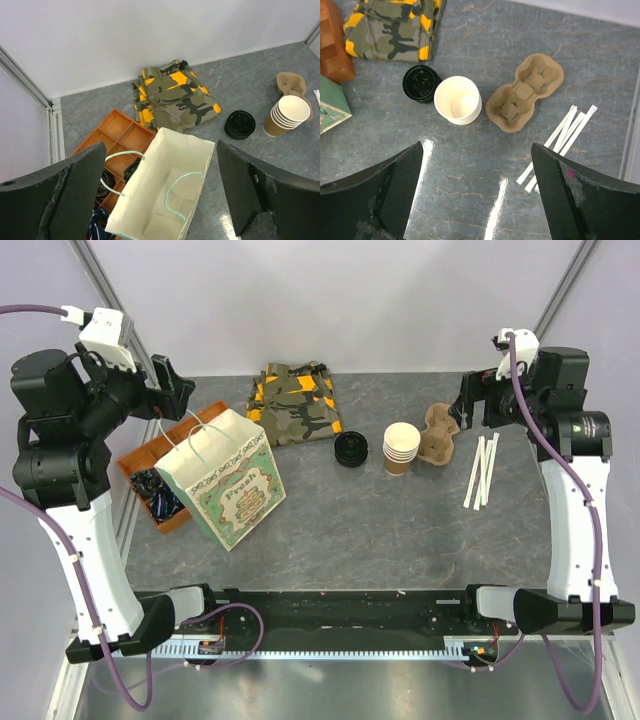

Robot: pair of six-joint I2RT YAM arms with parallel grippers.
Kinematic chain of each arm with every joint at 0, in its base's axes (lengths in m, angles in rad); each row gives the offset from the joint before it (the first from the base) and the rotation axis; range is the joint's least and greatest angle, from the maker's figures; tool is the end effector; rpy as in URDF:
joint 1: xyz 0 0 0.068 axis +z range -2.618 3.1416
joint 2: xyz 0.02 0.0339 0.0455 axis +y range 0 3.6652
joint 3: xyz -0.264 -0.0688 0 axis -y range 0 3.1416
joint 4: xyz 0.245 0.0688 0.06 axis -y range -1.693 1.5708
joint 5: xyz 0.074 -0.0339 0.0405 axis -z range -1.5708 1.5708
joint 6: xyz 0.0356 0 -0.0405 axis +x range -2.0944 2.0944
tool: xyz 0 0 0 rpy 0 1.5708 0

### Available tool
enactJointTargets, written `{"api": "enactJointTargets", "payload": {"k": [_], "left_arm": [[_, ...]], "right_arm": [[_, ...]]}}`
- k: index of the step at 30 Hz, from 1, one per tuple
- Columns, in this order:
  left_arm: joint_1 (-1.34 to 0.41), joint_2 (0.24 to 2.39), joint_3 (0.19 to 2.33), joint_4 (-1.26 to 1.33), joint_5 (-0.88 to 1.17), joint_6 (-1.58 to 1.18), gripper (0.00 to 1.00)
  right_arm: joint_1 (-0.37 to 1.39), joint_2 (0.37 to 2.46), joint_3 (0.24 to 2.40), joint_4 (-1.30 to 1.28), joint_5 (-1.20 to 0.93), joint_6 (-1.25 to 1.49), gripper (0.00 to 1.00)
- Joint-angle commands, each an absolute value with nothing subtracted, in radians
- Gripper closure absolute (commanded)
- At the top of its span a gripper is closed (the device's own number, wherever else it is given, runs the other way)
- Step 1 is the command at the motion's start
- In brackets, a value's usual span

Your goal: Pack the takeout coffee

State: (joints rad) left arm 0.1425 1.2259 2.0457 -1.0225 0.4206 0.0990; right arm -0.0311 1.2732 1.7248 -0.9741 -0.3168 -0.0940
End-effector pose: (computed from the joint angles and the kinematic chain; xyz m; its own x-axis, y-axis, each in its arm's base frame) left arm 0.1588 0.0081 0.5606 -0.1720 0.0665 -0.9829 0.2846 0.9585 0.0150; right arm 0.2305 0.0039 0.4730 -0.4741 -0.0745 -0.8773 -0.2860 0.9554 0.0734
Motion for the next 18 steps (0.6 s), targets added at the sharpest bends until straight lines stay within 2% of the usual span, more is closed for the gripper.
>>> {"api": "enactJointTargets", "payload": {"k": [1,11,18], "left_arm": [[0.143,1.22,2.014,-1.0,0.394,0.132,0.0],[0.143,1.158,1.872,-0.95,0.33,0.063,0.0],[0.143,1.155,1.78,-0.94,0.313,0.049,0.0]], "right_arm": [[-0.037,1.344,1.765,-0.968,-0.291,-0.115,0.02],[-0.028,1.642,1.953,-1.048,-0.241,-0.132,0.02],[0.043,1.802,2.04,-1.055,-0.184,-0.153,0.02]]}}
